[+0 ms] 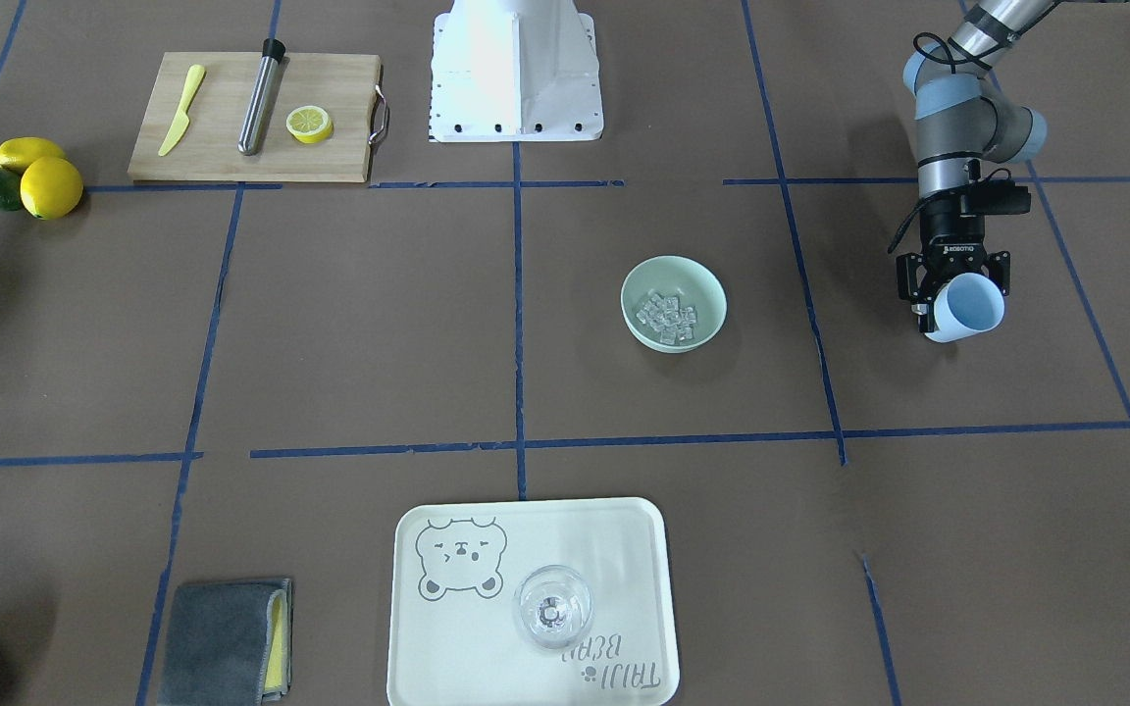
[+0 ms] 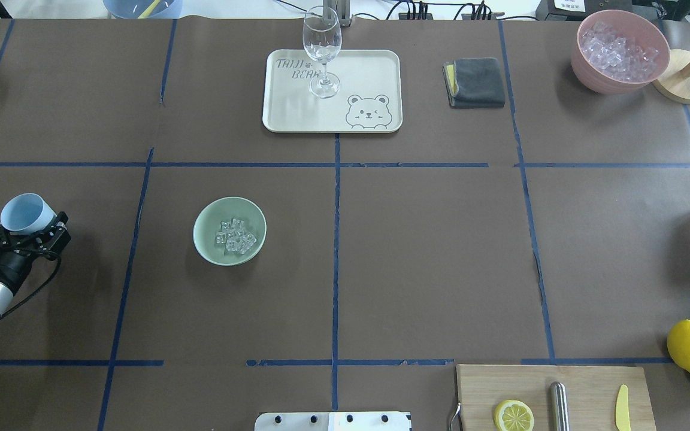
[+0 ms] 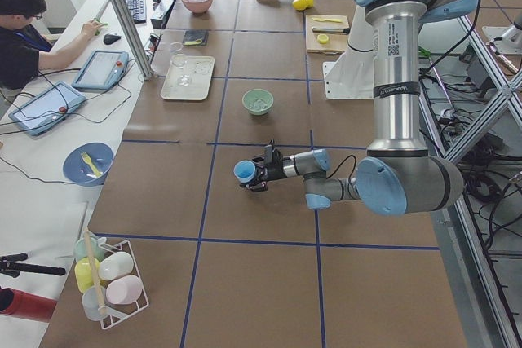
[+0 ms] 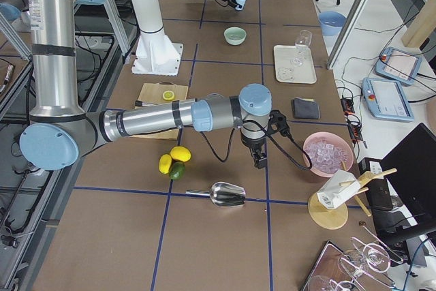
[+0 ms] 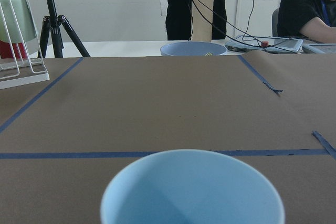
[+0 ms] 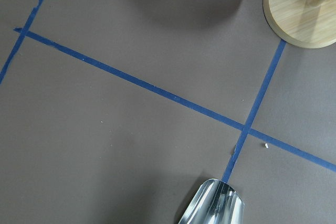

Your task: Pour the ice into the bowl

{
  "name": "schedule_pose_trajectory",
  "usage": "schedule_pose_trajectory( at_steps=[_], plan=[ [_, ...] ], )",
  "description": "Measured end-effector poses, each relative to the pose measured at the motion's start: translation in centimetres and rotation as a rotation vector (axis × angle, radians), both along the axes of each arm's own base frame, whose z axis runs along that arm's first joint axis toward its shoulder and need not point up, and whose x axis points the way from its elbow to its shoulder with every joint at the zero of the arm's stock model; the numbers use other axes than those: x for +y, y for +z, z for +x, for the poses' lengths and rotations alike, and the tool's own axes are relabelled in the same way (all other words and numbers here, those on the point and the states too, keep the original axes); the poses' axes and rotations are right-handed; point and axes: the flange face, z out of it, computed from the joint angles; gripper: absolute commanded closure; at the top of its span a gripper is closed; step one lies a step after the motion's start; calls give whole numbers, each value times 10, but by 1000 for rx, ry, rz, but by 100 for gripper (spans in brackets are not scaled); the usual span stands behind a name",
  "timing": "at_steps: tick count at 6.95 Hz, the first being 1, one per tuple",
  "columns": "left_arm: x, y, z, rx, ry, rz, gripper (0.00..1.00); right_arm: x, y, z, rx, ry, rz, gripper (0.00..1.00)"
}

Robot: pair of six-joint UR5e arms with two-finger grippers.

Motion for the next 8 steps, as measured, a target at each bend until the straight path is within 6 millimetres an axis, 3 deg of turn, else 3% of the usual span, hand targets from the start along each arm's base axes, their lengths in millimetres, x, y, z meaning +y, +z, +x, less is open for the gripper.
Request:
schedule_pose_trajectory(
  at_steps=[4,6,8],
  plan=[
    [4,-36,-28,-25,110,67,0,-1,-1,0,0,1,1,0],
    [-19,-49,-58,-88,153,96,0,-2,-2,0,-2,1,3,0],
    [-53,-60,-106,-192,219,124,0,-3,-5,0,-4,5,5,0]
  ],
)
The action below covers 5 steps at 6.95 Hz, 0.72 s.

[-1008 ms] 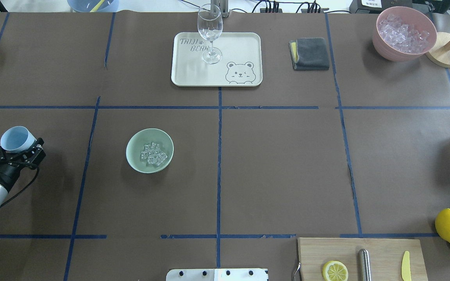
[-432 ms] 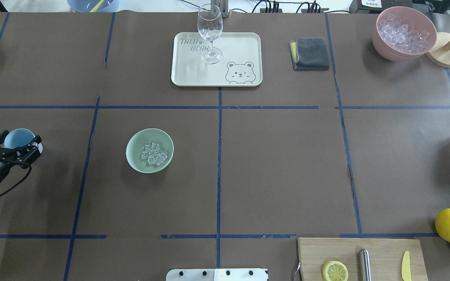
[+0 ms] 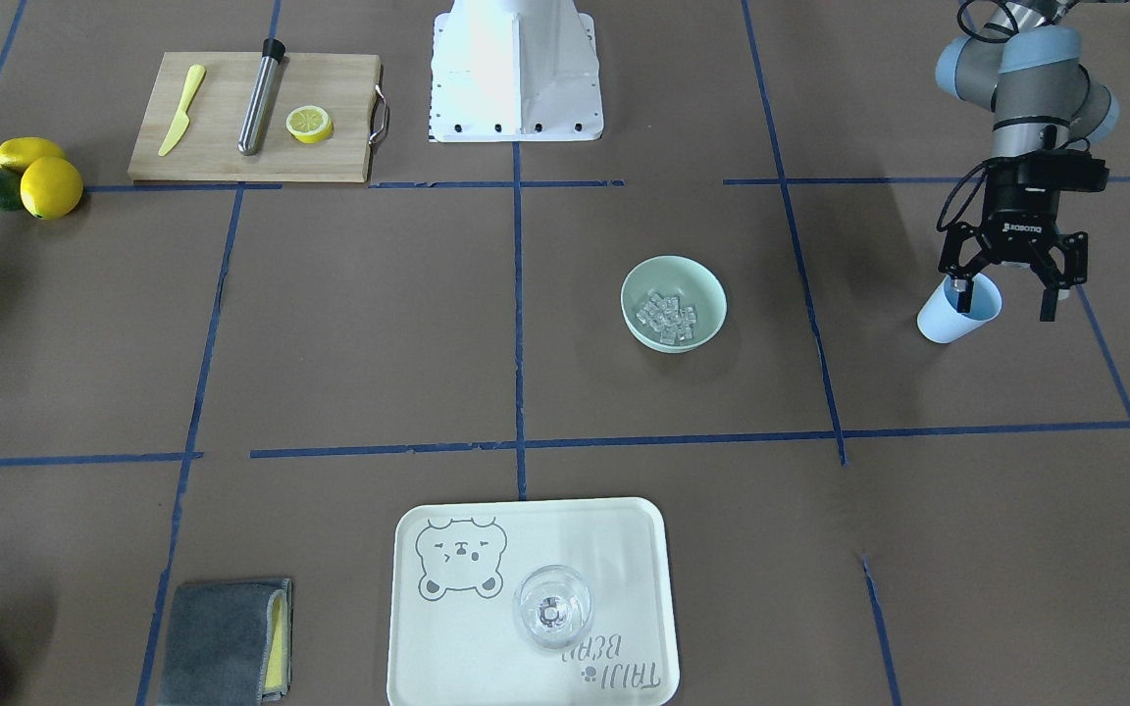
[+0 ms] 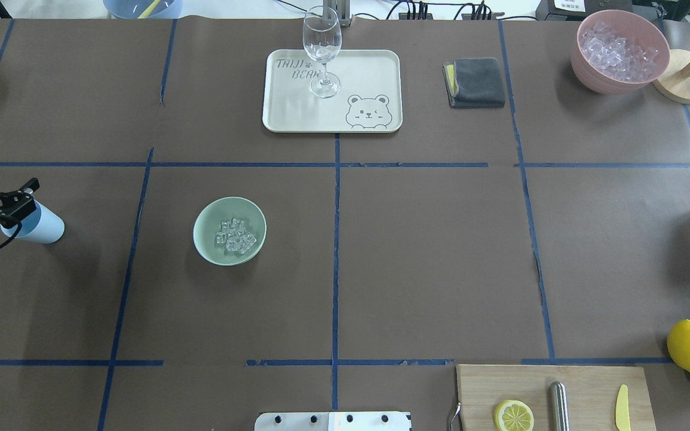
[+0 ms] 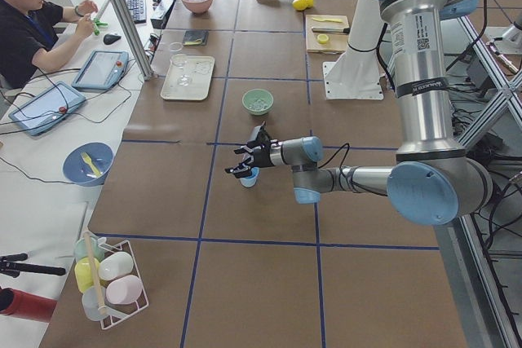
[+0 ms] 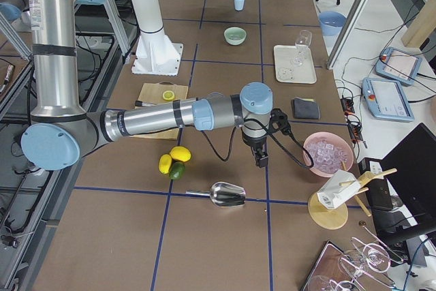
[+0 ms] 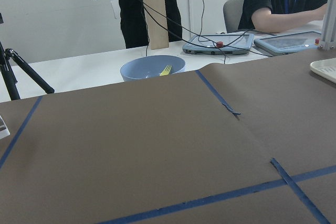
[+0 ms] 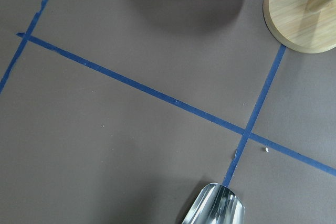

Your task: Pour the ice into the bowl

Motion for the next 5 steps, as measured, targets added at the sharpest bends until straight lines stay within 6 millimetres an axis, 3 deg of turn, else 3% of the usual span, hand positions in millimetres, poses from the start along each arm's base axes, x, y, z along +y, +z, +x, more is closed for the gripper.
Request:
schedule_pose_trajectory(
  at_steps=[2,4,5],
  plan=[
    [-37,-11,-67,-164,106,-14,0,0,-14,0,-5,10,18,0],
    [-65,-35,-146,-310,193,-107,0,-3,-48,-4,-20,44,40,0],
    [-73,-35,-185,-314,216,-197,0,-4,-69,-13,-38,54,59,0]
  ],
)
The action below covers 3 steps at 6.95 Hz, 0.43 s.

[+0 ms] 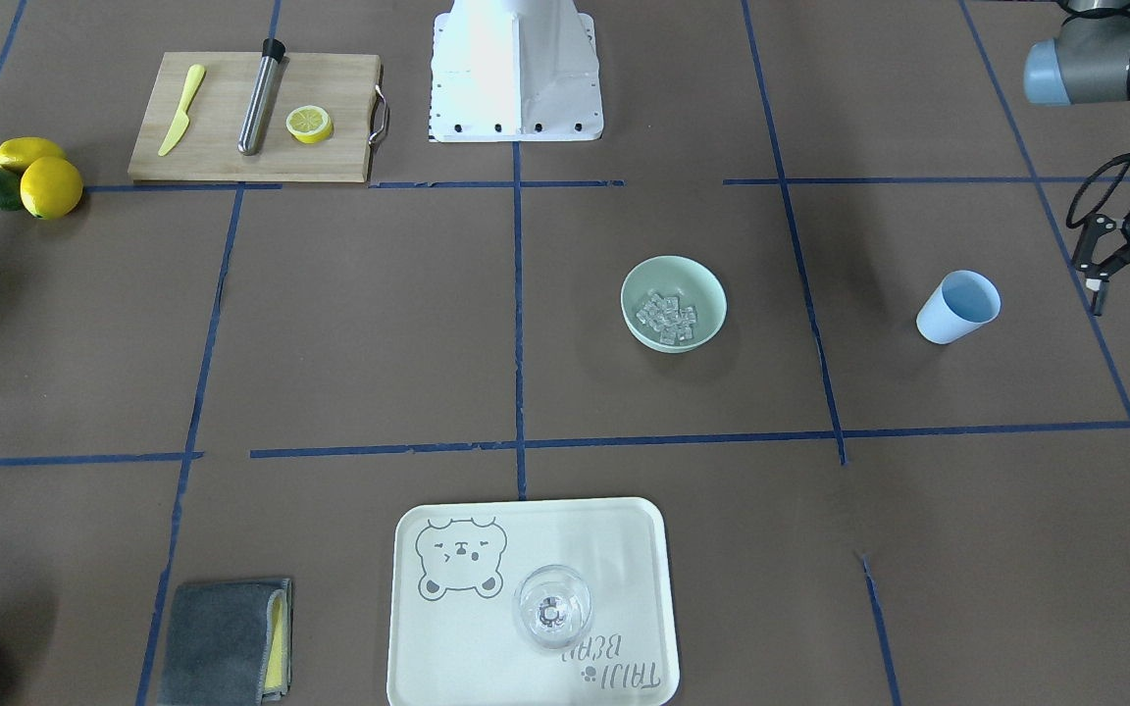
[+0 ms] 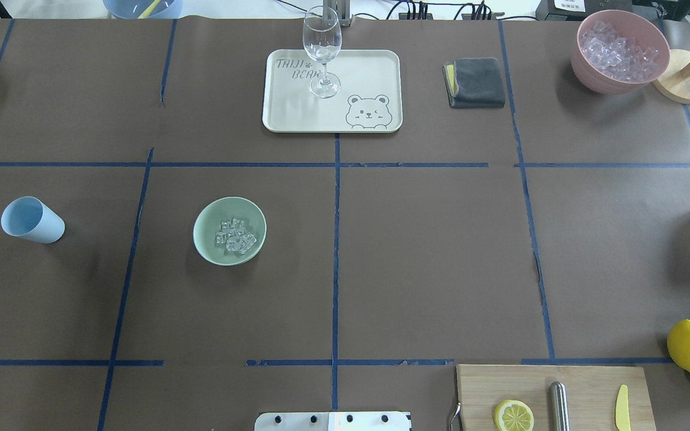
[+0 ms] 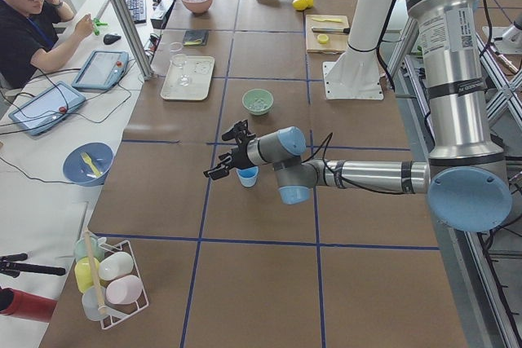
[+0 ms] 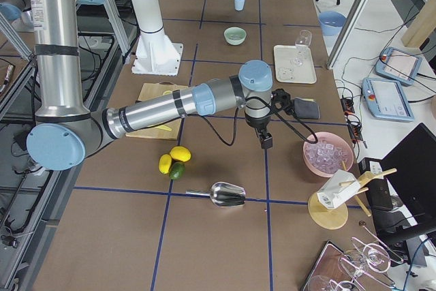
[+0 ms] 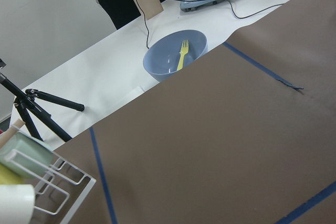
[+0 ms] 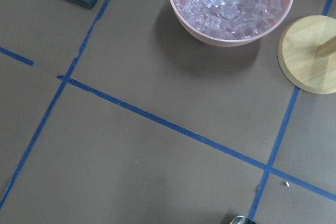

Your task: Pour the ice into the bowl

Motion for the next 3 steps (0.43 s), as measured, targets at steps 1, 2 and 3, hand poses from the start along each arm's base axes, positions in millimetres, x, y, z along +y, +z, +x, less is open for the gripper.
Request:
schedule_pose_trajectory(
  at_steps=[1,2,3],
  plan=[
    [-2,8,-34,37,11,-107,0,-1,-20,-20,-39,-18,38,0],
    [-1,16,-58,83,20,-227,0,-1,-36,-52,-90,-56,76,0],
    [-7,22,-69,101,26,-332,0,-2,-56,-87,-132,-87,99,0]
  ],
)
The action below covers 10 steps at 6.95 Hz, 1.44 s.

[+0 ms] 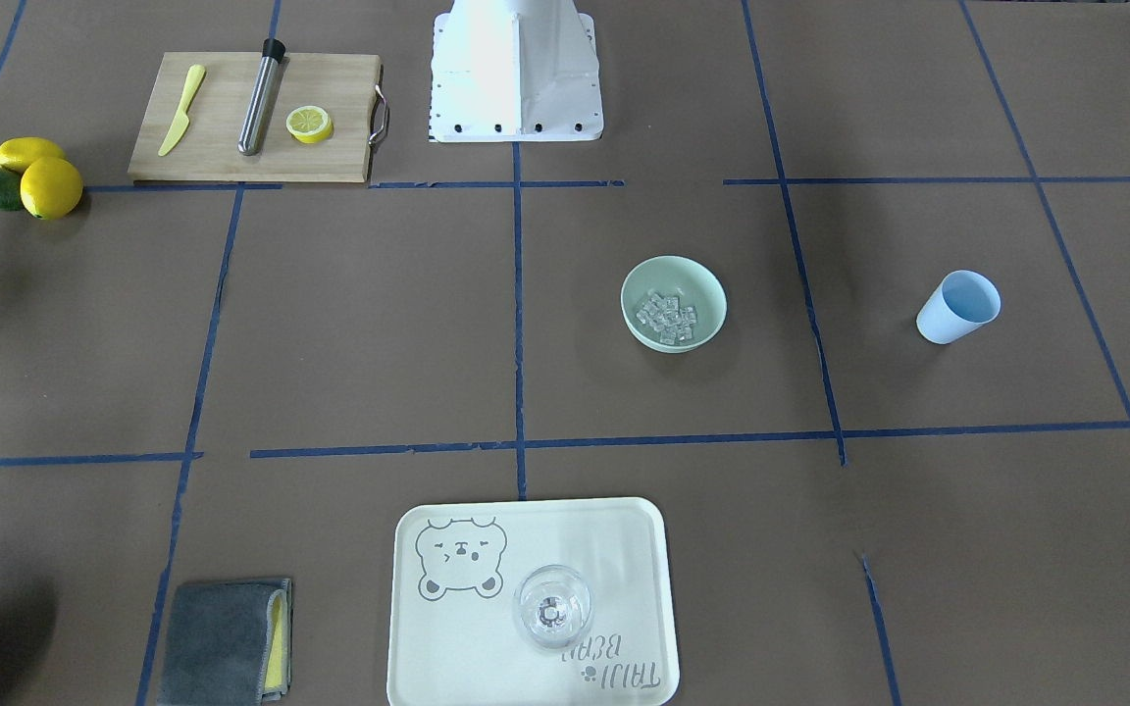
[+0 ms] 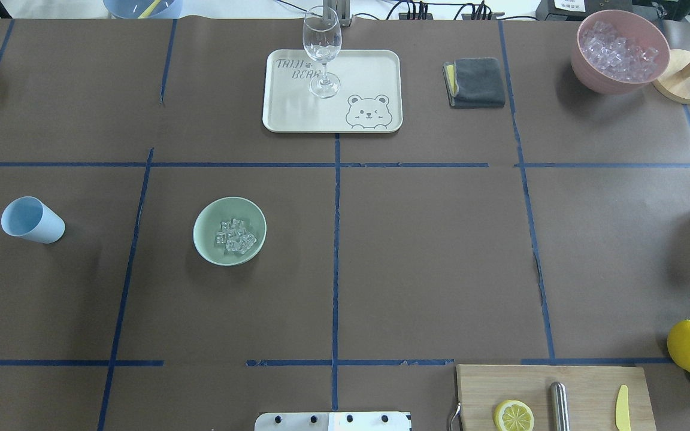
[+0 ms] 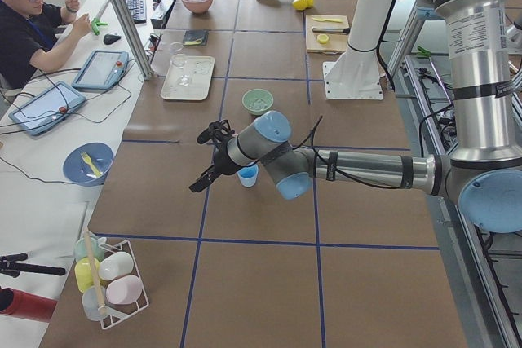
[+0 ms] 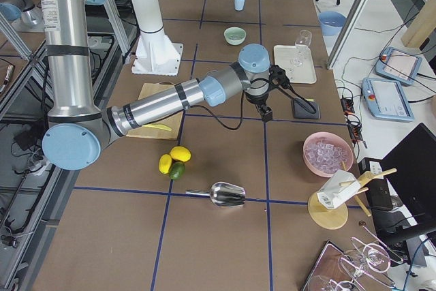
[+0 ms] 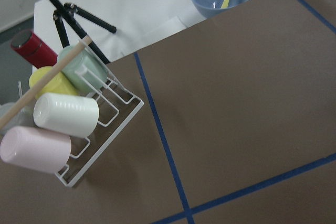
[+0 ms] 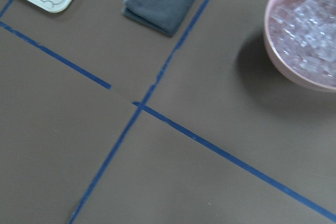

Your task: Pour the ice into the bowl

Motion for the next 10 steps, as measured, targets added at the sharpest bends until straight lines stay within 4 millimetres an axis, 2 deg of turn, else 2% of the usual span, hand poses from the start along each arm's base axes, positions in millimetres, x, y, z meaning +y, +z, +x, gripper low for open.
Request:
schedule_pose_trajectory(
  at_steps=[1,2,3,4,5,6,8,10],
  plan=[
    [-11,3,-10,-6,10,-86,0,-3,-24,-34,-36,-25,4,0],
    [-19,7,-19,-14,16,-182,0,-6,-52,-65,-70,-40,-10,4],
    [-20,11,-22,-6,35,-269,0,-7,-85,-97,-105,-52,-29,6],
    [-14,18,-21,18,96,-308,0,-5,-125,-134,-142,-64,-51,1],
    [-4,29,-18,45,173,-310,0,1,-168,-173,-175,-61,-82,0],
    [6,38,-15,71,217,-314,0,13,-208,-223,-193,-33,-108,0],
    [14,45,-13,102,239,-327,0,60,-265,-338,-156,51,-143,0],
    [17,41,-14,179,198,-393,0,91,-307,-419,-61,83,-193,0]
  ],
)
